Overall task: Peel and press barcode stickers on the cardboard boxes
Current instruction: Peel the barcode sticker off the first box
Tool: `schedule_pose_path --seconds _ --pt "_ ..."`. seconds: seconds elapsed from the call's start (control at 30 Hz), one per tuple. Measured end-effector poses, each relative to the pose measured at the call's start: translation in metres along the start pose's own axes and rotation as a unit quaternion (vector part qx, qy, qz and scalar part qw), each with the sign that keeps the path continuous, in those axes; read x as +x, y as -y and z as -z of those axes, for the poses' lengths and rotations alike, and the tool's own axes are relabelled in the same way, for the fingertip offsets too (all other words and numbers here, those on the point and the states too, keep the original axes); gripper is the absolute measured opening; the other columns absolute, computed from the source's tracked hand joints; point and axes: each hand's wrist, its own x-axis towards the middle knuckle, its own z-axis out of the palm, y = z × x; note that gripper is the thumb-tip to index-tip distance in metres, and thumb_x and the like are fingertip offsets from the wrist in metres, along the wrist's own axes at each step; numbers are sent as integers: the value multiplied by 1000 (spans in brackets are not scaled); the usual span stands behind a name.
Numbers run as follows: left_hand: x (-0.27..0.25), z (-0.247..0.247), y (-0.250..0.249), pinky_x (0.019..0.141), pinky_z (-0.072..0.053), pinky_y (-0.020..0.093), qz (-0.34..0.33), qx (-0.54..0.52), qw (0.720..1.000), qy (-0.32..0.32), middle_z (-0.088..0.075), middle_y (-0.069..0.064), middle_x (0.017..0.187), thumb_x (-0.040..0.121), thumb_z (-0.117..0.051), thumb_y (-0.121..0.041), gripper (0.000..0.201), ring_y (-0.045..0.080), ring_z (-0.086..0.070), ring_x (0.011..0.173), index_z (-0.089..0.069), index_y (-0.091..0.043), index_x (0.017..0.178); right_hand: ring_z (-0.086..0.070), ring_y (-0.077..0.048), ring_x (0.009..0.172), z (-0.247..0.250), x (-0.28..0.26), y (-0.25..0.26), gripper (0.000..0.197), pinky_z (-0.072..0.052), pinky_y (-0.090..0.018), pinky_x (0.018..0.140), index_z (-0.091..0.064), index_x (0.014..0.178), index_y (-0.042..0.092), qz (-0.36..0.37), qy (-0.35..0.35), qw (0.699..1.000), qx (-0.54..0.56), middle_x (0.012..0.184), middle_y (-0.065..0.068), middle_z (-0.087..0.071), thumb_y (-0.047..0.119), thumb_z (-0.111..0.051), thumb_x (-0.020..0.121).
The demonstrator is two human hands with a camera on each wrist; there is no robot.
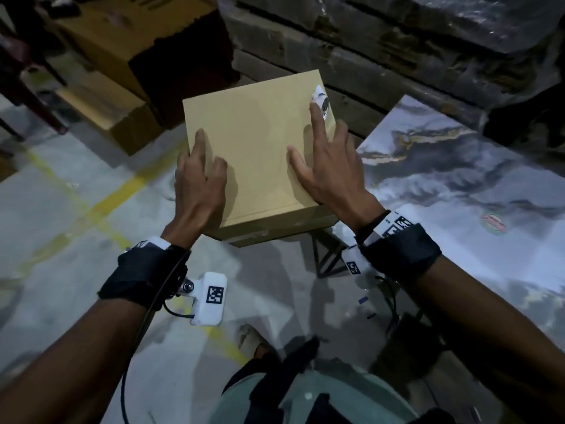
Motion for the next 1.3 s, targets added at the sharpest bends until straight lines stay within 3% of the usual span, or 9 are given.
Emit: schedule_pose_path --seconds 0.13,0.27,0.47,0.67,0.87,1.0,1.3 --pt "21 22 39 115 -37 47 29 3 1000 -3 -40 10 156 99 -41 -44 68 28 -41 140 -23 -23 161 -46 -47 126 -29 23 40 81 -44 -53 98 -10 163 26 14 12 1000 3 145 -28 -36 58 -47 98" --pt "38 37 75 110 -26 25 58 -7 998 -9 -37 8 158 104 -44 -35 63 22 -34 145 -23 -20 161 -49 -44 121 -53 48 74 84 -45 -51 94 -7 163 28 44 28 999 -13 141 -26 -39 58 -49 97" --pt "70 52 117 107 -25 23 100 -10 994 -32 -37 8 155 104 -47 -34 64 22 -35 143 -22 -24 161 -53 -44 118 -107 84 106 84 -50 -51 94 -10 163 26 66 48 997 1 144 -25 -38 58 -51 96" --pt "102 44 166 108 -25 25 176 -9 984 -27 -35 6 157 102 -51 -34 66 23 -33 144 -22 -25 161 -55 -44 110 -180 131 115 87 -51 -51 92 -9 163 25 92 93 991 7 138 -26 -43 59 -49 94" --pt "154 23 213 115 -36 39 241 6 970 -28 -38 6 153 96 -62 -33 74 25 -39 140 -24 -28 160 -53 -45 111 -258 188 116 91 -52 -50 90 -7 164 24 122 139 982 47 139 -25 -41 56 -53 92" --pt "184 -1 255 114 -37 42 269 14 963 -15 -37 7 154 93 -67 -34 79 26 -38 140 -25 -30 159 -50 -46 118 -314 222 110 93 -47 -52 99 0 164 26 133 168 975 55 144 -27 -40 55 -52 92" --pt "209 -48 369 112 -36 41 303 33 951 40 -33 8 159 91 -72 -32 88 27 -34 145 -19 -28 161 -52 -47 113 -448 241 100 101 -51 -51 95 4 162 31 126 234 963 44 146 -24 -35 54 -60 87"
